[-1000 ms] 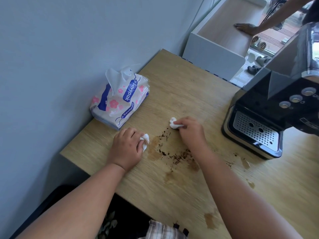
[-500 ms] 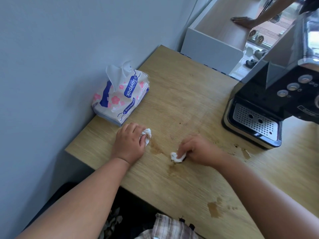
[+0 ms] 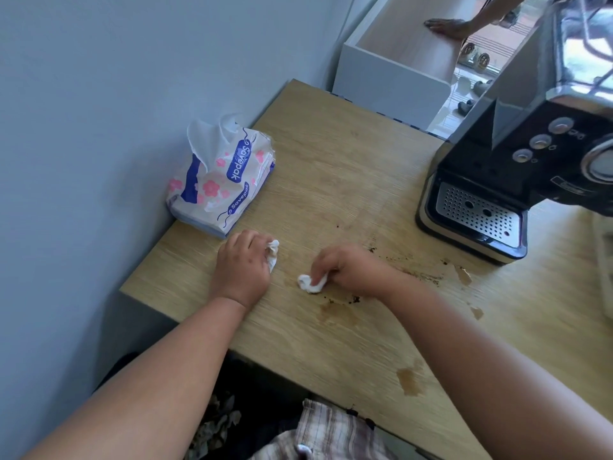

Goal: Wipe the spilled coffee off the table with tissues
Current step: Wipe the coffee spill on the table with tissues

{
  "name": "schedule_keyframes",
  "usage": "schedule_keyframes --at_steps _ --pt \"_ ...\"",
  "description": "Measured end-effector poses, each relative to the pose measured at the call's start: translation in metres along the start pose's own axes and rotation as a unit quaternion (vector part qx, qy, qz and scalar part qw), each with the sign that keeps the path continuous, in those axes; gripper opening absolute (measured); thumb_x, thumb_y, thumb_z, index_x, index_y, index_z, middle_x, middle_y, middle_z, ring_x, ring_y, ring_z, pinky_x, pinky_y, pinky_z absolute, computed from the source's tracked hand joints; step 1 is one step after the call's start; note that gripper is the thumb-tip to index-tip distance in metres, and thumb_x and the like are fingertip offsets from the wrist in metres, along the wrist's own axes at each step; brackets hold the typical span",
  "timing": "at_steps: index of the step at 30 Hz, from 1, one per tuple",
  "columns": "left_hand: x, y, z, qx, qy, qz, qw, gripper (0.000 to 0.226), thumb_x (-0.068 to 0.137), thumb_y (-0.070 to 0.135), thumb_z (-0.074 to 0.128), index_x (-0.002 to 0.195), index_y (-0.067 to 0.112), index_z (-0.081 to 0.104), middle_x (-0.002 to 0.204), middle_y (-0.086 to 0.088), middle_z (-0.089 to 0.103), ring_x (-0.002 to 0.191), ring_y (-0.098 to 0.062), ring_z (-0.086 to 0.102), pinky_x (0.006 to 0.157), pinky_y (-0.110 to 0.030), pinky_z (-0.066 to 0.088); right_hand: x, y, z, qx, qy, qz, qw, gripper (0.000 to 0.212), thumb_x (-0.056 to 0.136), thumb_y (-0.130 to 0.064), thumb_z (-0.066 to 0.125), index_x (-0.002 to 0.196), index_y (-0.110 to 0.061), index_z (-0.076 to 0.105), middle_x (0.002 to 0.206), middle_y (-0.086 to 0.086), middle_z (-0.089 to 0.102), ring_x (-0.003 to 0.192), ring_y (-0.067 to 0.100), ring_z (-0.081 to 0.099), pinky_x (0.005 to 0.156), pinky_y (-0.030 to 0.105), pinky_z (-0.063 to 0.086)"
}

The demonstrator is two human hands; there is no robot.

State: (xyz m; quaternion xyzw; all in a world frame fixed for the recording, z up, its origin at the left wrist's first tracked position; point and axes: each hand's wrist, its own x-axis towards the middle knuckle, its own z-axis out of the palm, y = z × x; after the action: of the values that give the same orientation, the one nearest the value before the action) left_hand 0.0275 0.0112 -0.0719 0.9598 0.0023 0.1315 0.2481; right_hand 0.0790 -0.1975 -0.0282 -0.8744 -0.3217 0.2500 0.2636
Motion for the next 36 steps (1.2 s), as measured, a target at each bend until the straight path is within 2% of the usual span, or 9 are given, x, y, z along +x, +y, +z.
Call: schedule_keyframes --at_steps 8,13,16,19,24,30,32,34,36 --pt "0.0 0.003 -0.003 -0.002 0.0 -0.005 1.0 0.036 0.082 0.028 0.034 0.09 0.011 0.064 0.083 -0.01 0.062 0.073 -0.034 0.055 0.063 -0.042 0.047 -0.039 0.025 -0.043 -0.085 -0.139 0.141 0.976 0.028 0.077 -0.003 0.065 0.079 -0.03 0.074 0.095 -0.015 0.065 0.091 0.007 0.06 0.08 0.028 0.052" --pt "0.0 0.004 -0.004 -0.003 -0.006 -0.004 1.0 0.036 0.082 0.028 0.034 0.09 0.012 0.064 0.083 -0.009 0.062 0.073 -0.033 0.055 0.065 -0.043 0.047 0.029 0.008 -0.068 0.085 0.041 0.157 0.983 0.026 0.083 -0.008 0.062 0.083 -0.033 0.07 0.102 -0.009 0.063 0.093 0.016 0.06 0.082 0.028 0.052" --pt "0.001 0.003 -0.003 0.001 -0.013 -0.008 1.0 0.036 0.081 0.028 0.034 0.091 0.012 0.064 0.084 -0.008 0.061 0.075 -0.032 0.054 0.066 -0.042 0.046 0.065 0.01 -0.061 0.06 0.114 0.185 0.974 0.033 0.086 -0.005 0.054 0.087 -0.032 0.072 0.109 -0.004 0.059 0.092 0.018 0.059 0.069 0.023 0.049" --pt "0.001 0.002 -0.003 0.002 -0.009 -0.01 1.0 0.034 0.079 0.025 0.035 0.091 0.013 0.064 0.084 -0.008 0.061 0.074 -0.032 0.055 0.066 -0.041 0.044 0.065 0.019 -0.051 -0.02 0.116 0.141 0.983 0.034 0.084 0.003 0.052 0.093 -0.022 0.073 0.11 0.001 0.064 0.099 0.02 0.058 0.081 0.029 0.049" --pt "0.002 0.001 -0.003 0.003 -0.002 -0.004 1.0 0.035 0.08 0.027 0.035 0.09 0.011 0.065 0.084 -0.01 0.061 0.075 -0.034 0.055 0.066 -0.042 0.045 -0.003 0.039 -0.043 -0.005 0.103 0.162 0.981 0.036 0.082 0.002 0.058 0.083 -0.031 0.071 0.104 -0.007 0.064 0.096 0.012 0.058 0.088 0.031 0.05" --pt "0.0 -0.002 0.002 0.005 -0.005 -0.008 1.0 0.034 0.078 0.025 0.035 0.091 0.014 0.064 0.086 -0.009 0.061 0.076 -0.033 0.054 0.067 -0.041 0.043 -0.085 0.043 -0.037 -0.045 0.043 0.227 0.972 0.026 0.08 -0.003 0.065 0.09 -0.026 0.074 0.101 -0.005 0.065 0.093 0.014 0.057 0.081 0.026 0.046" --pt "0.0 -0.002 0.003 0.006 -0.007 -0.007 1.0 0.033 0.077 0.024 0.035 0.092 0.015 0.063 0.087 -0.008 0.061 0.077 -0.034 0.054 0.067 -0.041 0.043 -0.092 0.047 -0.035 -0.001 0.107 0.252 0.962 0.027 0.079 -0.003 0.066 0.088 -0.027 0.074 0.096 -0.009 0.064 0.089 0.011 0.057 0.075 0.022 0.044" --pt "0.0 -0.001 0.002 0.003 -0.004 -0.007 1.0 0.034 0.076 0.024 0.035 0.091 0.014 0.064 0.087 -0.009 0.061 0.077 -0.034 0.055 0.067 -0.041 0.043 -0.092 0.05 -0.03 0.059 0.239 0.286 0.926 0.027 0.079 -0.006 0.065 0.092 -0.029 0.072 0.091 -0.01 0.064 0.081 0.008 0.055 0.067 0.018 0.041" --pt "0.0 0.0 0.001 0.0 0.003 -0.007 1.0 0.036 0.077 0.026 0.034 0.089 0.013 0.066 0.083 -0.01 0.061 0.074 -0.034 0.054 0.064 -0.04 0.043 -0.091 0.047 -0.021 0.055 0.324 0.329 0.885 0.024 0.08 -0.012 0.064 0.098 -0.026 0.072 0.089 -0.005 0.064 0.078 0.012 0.055 0.067 0.026 0.045"
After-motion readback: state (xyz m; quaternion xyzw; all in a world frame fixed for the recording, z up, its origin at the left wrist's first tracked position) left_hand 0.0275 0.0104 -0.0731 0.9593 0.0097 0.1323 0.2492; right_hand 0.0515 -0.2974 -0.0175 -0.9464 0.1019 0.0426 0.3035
